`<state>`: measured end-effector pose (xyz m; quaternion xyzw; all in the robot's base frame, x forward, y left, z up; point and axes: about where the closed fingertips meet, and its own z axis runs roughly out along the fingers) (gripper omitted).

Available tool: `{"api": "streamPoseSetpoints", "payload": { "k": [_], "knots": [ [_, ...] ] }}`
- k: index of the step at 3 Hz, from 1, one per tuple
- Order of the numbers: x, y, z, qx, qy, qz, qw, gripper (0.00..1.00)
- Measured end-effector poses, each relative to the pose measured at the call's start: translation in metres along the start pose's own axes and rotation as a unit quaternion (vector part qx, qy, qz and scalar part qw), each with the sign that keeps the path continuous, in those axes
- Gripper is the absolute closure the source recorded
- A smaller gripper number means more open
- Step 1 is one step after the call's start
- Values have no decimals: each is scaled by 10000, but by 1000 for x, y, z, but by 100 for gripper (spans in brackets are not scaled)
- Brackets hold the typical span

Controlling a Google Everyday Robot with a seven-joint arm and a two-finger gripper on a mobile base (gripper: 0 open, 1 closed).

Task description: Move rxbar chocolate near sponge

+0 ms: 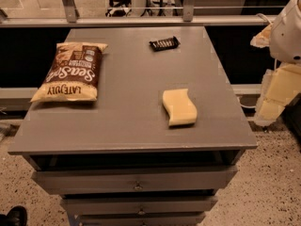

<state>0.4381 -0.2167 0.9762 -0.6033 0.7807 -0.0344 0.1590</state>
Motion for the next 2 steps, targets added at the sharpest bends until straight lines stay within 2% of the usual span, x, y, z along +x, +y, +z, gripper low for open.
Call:
{"api": "streamPoseSetpoints", "payload": {
  "k": [1,2],
  "knots": [
    [0,0,0,1,0,0,10000,0],
    [-4,-9,4,122,-135,-37,9998,0]
  ]
}}
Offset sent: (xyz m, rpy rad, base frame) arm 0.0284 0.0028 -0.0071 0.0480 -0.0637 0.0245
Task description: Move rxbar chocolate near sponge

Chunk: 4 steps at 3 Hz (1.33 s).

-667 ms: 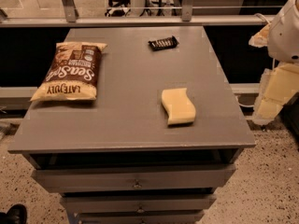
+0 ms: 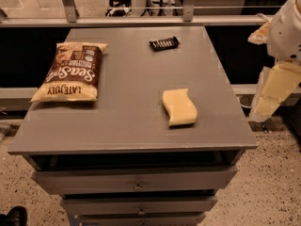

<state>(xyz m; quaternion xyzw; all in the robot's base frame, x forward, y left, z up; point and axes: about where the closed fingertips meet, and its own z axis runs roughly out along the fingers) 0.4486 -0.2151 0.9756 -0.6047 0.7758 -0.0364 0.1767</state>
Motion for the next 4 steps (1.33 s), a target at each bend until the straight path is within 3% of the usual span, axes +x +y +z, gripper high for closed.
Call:
{"api": "streamPoseSetpoints", "payload": {
  "k": [1,2,3,4],
  "knots": [
    [-6,-27,13,259,-297,2,9992,0],
    [-20,-85,38,693,-930,160,9931,0],
    [-32,-119,53,884,-1429,352,9852,0],
    [-55,-144,80,956,-1954,665,9738,0]
  ]
}}
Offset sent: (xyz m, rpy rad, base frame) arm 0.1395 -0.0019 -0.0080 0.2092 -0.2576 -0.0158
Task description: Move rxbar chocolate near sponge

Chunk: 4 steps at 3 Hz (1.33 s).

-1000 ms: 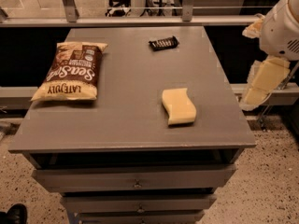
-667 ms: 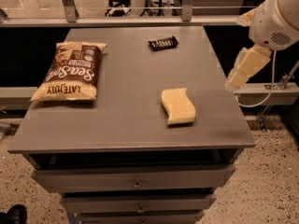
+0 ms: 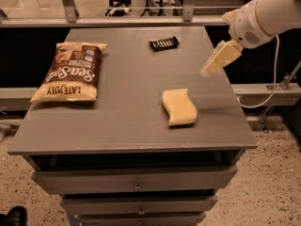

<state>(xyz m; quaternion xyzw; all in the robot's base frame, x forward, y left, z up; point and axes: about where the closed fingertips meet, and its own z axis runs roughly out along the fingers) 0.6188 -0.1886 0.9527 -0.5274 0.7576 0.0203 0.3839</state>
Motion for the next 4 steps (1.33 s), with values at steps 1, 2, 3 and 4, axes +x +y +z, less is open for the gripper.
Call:
{"api": "streamPoseSetpoints", "payload": {
  "k": [1,2,3,4],
  "knots": [
    [0,0,0,0,0,0,10000,0],
    [2,-7,20,134,-235,256,9993,0],
    [-6,-45,74,489,-913,944,9901,0],
    [-14,-71,103,660,-1268,1294,9812,0]
  ]
}}
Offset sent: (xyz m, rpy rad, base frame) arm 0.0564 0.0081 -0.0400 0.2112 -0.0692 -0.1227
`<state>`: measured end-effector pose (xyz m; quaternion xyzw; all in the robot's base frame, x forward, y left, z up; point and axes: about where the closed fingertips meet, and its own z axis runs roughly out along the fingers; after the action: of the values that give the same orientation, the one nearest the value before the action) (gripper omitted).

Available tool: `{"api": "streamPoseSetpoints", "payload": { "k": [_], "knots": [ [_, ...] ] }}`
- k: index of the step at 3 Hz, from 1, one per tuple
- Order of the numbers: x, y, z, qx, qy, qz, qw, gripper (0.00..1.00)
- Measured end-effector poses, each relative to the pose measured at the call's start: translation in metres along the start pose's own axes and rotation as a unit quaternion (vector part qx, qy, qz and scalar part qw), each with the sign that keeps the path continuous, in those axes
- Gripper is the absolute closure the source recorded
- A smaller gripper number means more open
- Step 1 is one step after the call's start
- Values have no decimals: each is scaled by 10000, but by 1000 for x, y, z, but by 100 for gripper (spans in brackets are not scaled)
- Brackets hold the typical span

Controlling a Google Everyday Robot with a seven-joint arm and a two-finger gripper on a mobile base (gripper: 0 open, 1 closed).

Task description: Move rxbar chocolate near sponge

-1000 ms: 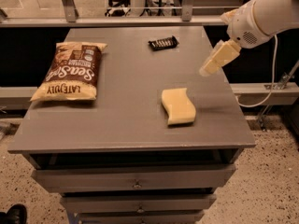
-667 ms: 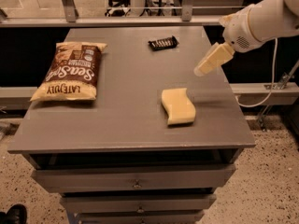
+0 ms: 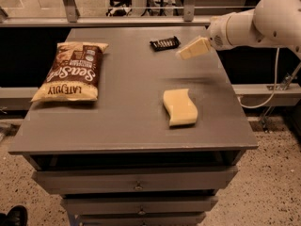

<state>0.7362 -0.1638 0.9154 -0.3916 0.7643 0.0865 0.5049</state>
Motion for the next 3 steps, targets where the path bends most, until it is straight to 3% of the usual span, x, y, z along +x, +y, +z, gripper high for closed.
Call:
{"api": "streamPoseSetpoints", "payload": {
  "k": [1,2,3],
  "knots": [
    [0,-18,32,138,-138,357,9992,0],
    [5,-34,70,65,-287,766,9966,0],
    [10,-40,91,-10,-354,964,9947,0]
  ]
}}
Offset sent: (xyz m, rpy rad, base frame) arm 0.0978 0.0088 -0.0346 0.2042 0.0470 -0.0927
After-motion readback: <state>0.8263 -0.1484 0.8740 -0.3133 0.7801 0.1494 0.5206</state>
